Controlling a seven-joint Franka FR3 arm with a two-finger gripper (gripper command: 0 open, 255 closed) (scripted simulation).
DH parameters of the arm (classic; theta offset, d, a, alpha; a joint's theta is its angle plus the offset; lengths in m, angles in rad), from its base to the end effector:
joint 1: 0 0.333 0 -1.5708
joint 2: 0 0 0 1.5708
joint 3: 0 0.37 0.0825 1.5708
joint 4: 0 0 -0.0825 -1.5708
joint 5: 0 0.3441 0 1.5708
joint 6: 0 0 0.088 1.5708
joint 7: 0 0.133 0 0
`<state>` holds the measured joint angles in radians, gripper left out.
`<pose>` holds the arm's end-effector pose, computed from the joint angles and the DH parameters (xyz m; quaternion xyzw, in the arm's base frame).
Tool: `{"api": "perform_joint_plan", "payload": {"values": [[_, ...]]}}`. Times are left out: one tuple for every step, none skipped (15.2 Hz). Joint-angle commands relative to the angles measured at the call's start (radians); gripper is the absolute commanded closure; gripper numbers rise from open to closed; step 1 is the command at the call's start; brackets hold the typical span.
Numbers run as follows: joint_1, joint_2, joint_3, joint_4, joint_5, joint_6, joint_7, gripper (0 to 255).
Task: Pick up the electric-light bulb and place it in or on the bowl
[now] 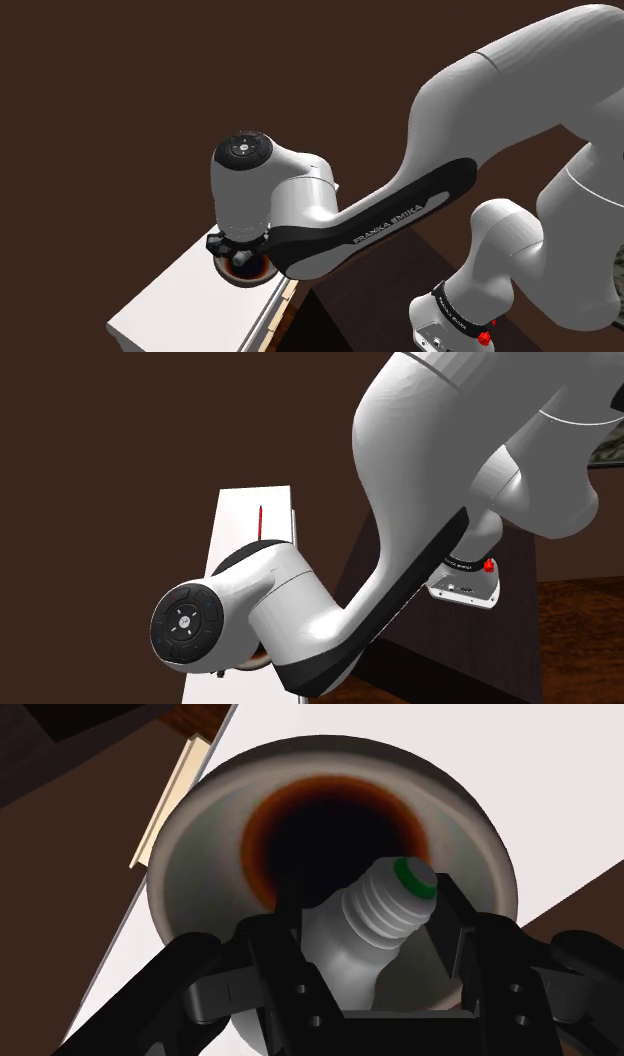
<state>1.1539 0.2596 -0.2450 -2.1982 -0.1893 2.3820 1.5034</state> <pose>0.3298 0.4203 0.3202 0.9702 -0.2203 0.0748 0.0669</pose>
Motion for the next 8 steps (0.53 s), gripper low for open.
{"api": "perform_joint_plan", "payload": {"values": [[0.000, 0.005, 0.001, 0.000, 0.001, 0.006, 0.001, 255], [0.000, 0.005, 0.001, 0.000, 0.001, 0.006, 0.001, 255], [0.000, 0.005, 0.001, 0.000, 0.001, 0.006, 0.001, 255], [0.000, 0.005, 0.001, 0.000, 0.001, 0.006, 0.001, 255], [0.000, 0.005, 0.001, 0.000, 0.001, 0.006, 0.001, 255], [0.000, 0.005, 0.001, 0.000, 0.001, 0.006, 0.001, 255], [0.000, 0.005, 0.001, 0.000, 0.001, 0.006, 0.001, 0], [0.000, 0.005, 0.001, 0.000, 0.001, 0.006, 0.001, 0]]}}
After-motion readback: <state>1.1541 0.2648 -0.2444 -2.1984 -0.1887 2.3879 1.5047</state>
